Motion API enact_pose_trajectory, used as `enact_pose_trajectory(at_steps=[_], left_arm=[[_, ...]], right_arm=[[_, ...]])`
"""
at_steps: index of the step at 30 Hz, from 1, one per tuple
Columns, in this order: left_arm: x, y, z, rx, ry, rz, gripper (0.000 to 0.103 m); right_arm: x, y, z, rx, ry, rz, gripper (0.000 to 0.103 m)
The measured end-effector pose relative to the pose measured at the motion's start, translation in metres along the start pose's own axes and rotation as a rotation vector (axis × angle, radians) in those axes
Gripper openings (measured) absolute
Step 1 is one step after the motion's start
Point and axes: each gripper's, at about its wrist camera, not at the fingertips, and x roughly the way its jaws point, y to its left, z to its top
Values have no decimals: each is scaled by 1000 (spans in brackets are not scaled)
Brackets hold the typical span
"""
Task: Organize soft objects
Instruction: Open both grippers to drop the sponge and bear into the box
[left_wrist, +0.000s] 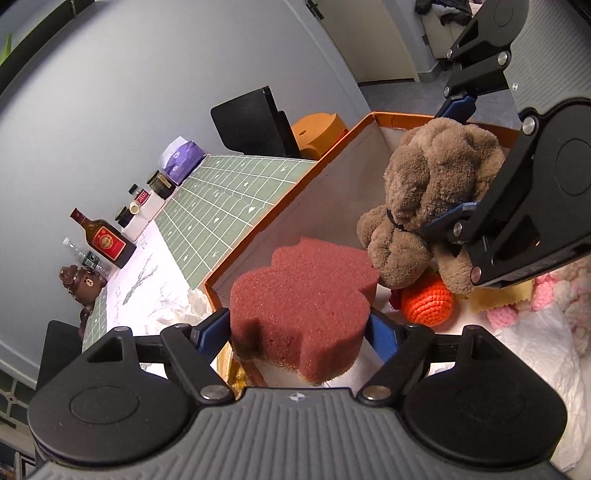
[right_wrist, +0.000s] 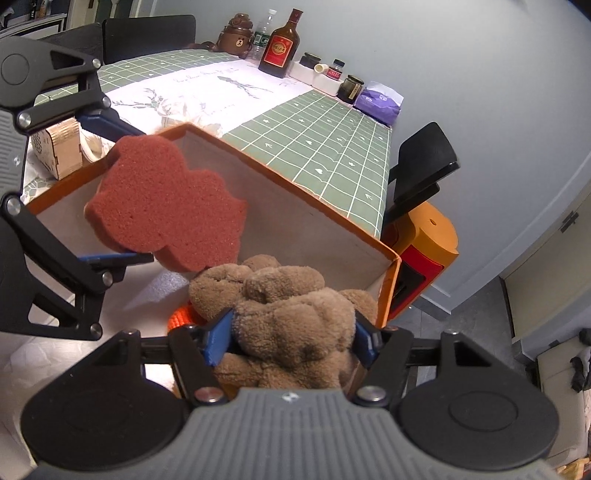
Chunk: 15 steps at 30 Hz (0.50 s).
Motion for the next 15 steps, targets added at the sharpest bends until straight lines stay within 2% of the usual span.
enact_pose_trajectory(at_steps=[9, 15], left_arm=[[-23, 9, -3, 1, -29, -34, 95], [-41, 21, -6, -49, -57, -73, 96]], right_arm=[[-23, 7, 12, -28, -1, 4, 83], [-38, 10, 15, -36, 2, -14, 84]])
